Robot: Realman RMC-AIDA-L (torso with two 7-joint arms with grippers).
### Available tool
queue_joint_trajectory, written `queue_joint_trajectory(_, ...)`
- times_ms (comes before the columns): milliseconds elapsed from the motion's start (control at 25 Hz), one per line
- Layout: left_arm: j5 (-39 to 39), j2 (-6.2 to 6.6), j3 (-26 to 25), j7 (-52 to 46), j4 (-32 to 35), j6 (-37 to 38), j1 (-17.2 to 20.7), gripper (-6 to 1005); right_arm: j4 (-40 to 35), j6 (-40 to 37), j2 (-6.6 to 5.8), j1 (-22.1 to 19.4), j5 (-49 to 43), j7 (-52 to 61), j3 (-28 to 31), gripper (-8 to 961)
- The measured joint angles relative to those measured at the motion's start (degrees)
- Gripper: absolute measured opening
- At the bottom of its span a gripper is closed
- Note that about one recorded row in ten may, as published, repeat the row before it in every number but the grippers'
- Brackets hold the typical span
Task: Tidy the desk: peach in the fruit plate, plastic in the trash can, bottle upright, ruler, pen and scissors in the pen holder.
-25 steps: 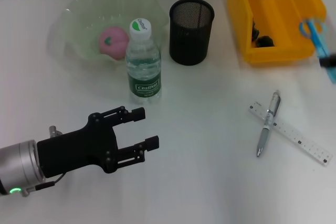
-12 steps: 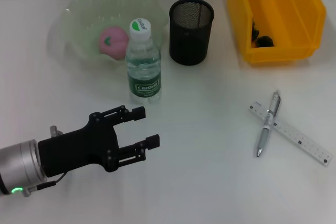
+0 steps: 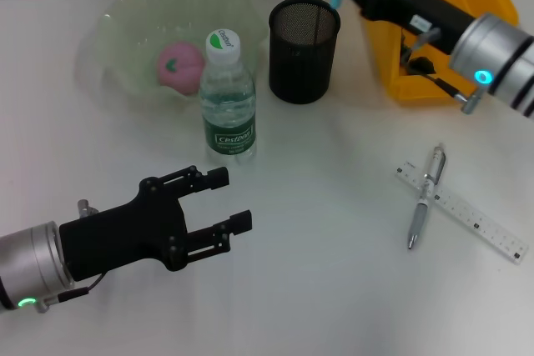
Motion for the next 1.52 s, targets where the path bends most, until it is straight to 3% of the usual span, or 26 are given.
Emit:
queue_joint_trajectory(600,-0.03,-0.06,-0.07,0.08,-0.28,0.11,0.13,711,0.56,3.05,0.21,1.96,-0.09,-0.57,-0.54,246)
queue_joint_trajectory(720,-0.03,-0.1,-0.05,0.09,-0.28,0.12,0.18,711,0.45,3.03,0.2,2.06,-0.16,0.23,-0.59,437)
queue_joint_trajectory(1000,0.03,-0.11,-0.05,0.12,-0.27,0.14,0.46,711,-4.04,1.26,-0.34,0.2,-0.57,7.45,-5.05,538)
queue_joint_trajectory(1080,0.03,-0.11,-0.07,0.12,-0.27,0.21,0.48,711,-11.25,0.74,-0.52,-2.34,-2.85,15.16,-10.69,540)
queue_joint_trajectory(1120,0.04,-0.1,-0.07,0.12,-0.27,0.25,0.47,711,-21.54,0.43,-0.82,-5.62,-8.34,25.79,-15.89,541)
queue_joint_trajectory(1160,0.04,-0.1,-0.07,0.12,-0.27,0.25,0.47,711,-21.54,0.43,-0.82,-5.62,-8.34,25.79,-15.89,543)
queue_joint_trajectory(1200,0.06,-0.09,-0.08,0.07,-0.27,0.28,0.47,711,-27.65,-0.27,-0.99,-7.39,-12.65,31.89,-17.77,544)
queue_joint_trajectory(1240,0.06,-0.1,-0.08,0.06,-0.27,0.28,0.47,711,-38.6,-3.37,-1.26,-9.97,-22.93,43.12,-19.11,545)
queue_joint_trajectory(1280,0.06,-0.1,-0.08,0.06,-0.27,0.28,0.47,711,-38.6,-3.37,-1.26,-9.97,-22.93,43.12,-19.11,546)
queue_joint_trajectory(1400,0.06,-0.1,-0.08,0.02,-0.27,0.29,0.47,711,-52.64,-12.07,-1.31,-11.33,-39.86,58.41,-18.63,563)
queue_joint_trajectory(1440,0.07,-0.1,-0.08,-0.07,-0.31,0.28,0.45,711,-58.64,-17.85,-1.13,-10.95,-49.62,65.71,-18.03,577)
queue_joint_trajectory(1480,0.07,-0.1,-0.08,-0.07,-0.31,0.28,0.45,711,-58.64,-17.85,-1.13,-10.95,-49.62,65.71,-18.03,590)
queue_joint_trajectory(1520,0.06,-0.1,-0.08,-0.17,-0.34,0.11,0.41,711,-61.61,-22.15,-0.99,-10.18,-55.58,70.02,-17.86,604)
